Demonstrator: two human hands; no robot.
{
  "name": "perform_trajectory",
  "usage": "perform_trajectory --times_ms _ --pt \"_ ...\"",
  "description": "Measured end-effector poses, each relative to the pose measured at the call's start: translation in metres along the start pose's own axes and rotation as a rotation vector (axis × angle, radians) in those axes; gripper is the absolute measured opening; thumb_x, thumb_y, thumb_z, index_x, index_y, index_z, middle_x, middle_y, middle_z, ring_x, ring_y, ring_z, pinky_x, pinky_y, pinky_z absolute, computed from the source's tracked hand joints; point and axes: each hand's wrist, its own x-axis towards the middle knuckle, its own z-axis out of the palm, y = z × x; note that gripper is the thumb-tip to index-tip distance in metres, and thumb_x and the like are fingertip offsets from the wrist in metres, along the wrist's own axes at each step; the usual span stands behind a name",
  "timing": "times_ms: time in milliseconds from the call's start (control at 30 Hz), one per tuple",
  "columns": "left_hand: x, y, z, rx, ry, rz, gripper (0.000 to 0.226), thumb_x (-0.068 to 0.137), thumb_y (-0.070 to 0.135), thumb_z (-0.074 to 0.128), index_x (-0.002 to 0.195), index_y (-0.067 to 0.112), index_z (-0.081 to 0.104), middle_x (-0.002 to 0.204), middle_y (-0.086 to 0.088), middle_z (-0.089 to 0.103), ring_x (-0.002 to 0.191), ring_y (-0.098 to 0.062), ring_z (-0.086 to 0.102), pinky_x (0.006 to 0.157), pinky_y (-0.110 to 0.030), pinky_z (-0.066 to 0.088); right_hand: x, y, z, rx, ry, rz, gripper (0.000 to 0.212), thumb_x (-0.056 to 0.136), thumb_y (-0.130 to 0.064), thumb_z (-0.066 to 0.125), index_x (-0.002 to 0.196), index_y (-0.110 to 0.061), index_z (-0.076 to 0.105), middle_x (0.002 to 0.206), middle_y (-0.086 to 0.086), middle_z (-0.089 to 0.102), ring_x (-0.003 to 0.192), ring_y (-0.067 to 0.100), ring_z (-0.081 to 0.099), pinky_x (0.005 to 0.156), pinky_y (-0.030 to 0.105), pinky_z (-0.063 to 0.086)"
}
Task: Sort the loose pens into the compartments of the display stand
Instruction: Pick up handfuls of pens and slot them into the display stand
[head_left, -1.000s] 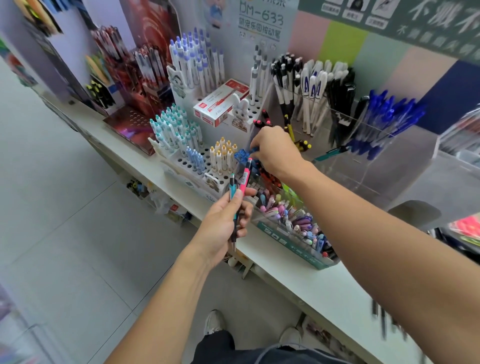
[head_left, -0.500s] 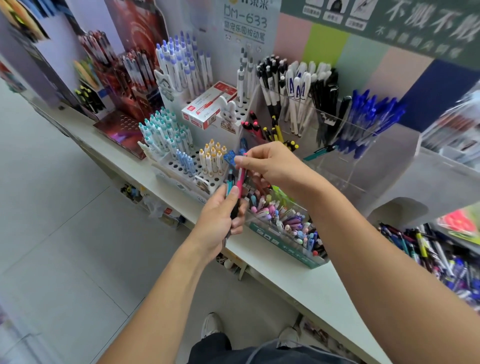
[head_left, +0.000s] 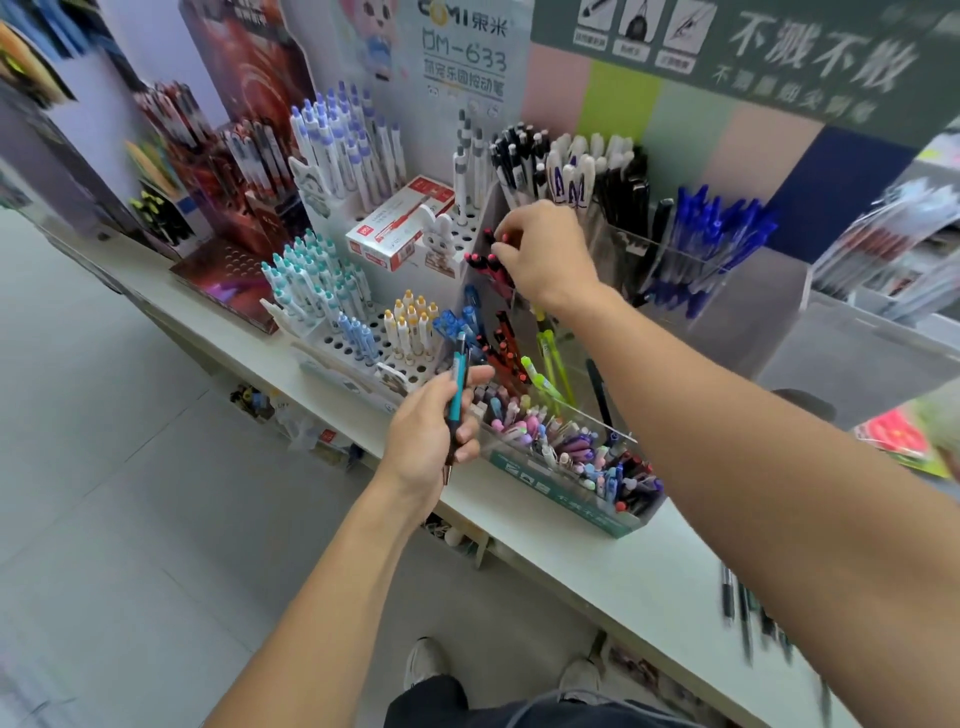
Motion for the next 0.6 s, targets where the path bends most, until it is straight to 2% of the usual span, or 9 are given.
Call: perform_trajectory --times_ms 100,167,267,333,400,467,533,600 --pt "-0.001 0.000 -0.001 0.163 0.038 0.105 0.024 0.105 0.009 0.047 0.120 0.017 0.063 0.079 -0.003 0.060 0.065 -0.009 0.057 0.055 -0.022 0.047 -0.001 0.006 0.013 0.051 0.046 0.128 0.018 0.093 -0.018 0.067 0.110 -0.018 0.073 0.108 0.006 0.073 0.104 0.026 0.065 0.085 0.034 0.053" --pt "0.000 -0.002 -0.002 0.176 0.102 0.170 0.022 0.101 0.005 0.055 0.119 0.015 0.062 0.083 -0.003 0.071 0.072 -0.011 0.064 0.060 -0.020 0.053 -0.003 0.009 0.017 0.082 0.030 0.161 0.017 0.095 -0.022 0.066 0.110 -0.018 0.074 0.107 0.006 0.074 0.102 0.026 0.066 0.082 0.033 0.053" --pt "0.001 -0.004 0.000 0.135 0.152 0.204 0.015 0.097 0.005 0.061 0.110 0.011 0.067 0.082 -0.001 0.075 0.076 -0.012 0.067 0.063 -0.019 0.054 -0.021 0.007 0.003 0.120 -0.042 0.089 0.027 0.103 -0.025 0.053 0.118 -0.010 0.071 0.117 0.011 0.070 0.112 0.028 0.063 0.092 0.036 0.049" --pt "0.002 -0.002 0.008 0.104 0.127 0.184 0.015 0.096 0.005 0.061 0.107 0.012 0.070 0.083 -0.001 0.076 0.076 -0.011 0.068 0.062 -0.018 0.054 -0.047 0.008 -0.017 0.178 0.046 0.039 0.032 0.104 -0.029 0.052 0.126 -0.012 0.067 0.120 0.007 0.067 0.109 0.021 0.062 0.096 0.035 0.046" --pt "0.004 -0.001 0.018 0.099 0.066 0.174 0.017 0.096 0.004 0.062 0.103 0.015 0.073 0.082 0.000 0.076 0.073 -0.010 0.068 0.060 -0.018 0.054 -0.080 0.016 -0.035 0.283 0.078 0.040 0.027 0.102 -0.034 0.056 0.103 -0.016 0.075 0.090 -0.002 0.071 0.081 0.013 0.063 0.078 0.033 0.051" --pt "0.006 -0.001 0.032 0.111 -0.029 0.167 0.020 0.095 0.004 0.062 0.099 0.019 0.076 0.083 -0.002 0.076 0.070 -0.010 0.067 0.058 -0.019 0.055 -0.109 0.028 -0.049 0.543 -0.071 0.184 0.034 0.101 -0.036 0.059 0.088 -0.010 0.075 0.069 0.001 0.063 0.060 0.012 0.054 0.058 0.029 0.046" --pt "0.008 -0.004 0.046 0.171 -0.098 0.204 0.023 0.094 0.006 0.065 0.097 0.023 0.079 0.087 -0.007 0.076 0.075 -0.016 0.066 0.062 -0.021 0.056 -0.127 0.039 -0.063 0.865 -0.146 0.330 0.035 0.103 -0.030 0.058 0.092 -0.001 0.074 0.069 0.010 0.055 0.057 0.016 0.049 0.051 0.024 0.042" --pt "0.010 -0.006 0.059 0.260 -0.102 0.258 0.022 0.091 0.008 0.070 0.095 0.027 0.080 0.087 -0.006 0.076 0.074 -0.017 0.064 0.061 -0.022 0.055 -0.138 0.049 -0.073 0.992 -0.132 0.359 0.028 0.102 -0.023 0.058 0.098 0.001 0.073 0.072 0.013 0.057 0.058 0.014 0.052 0.051 0.019 0.046"
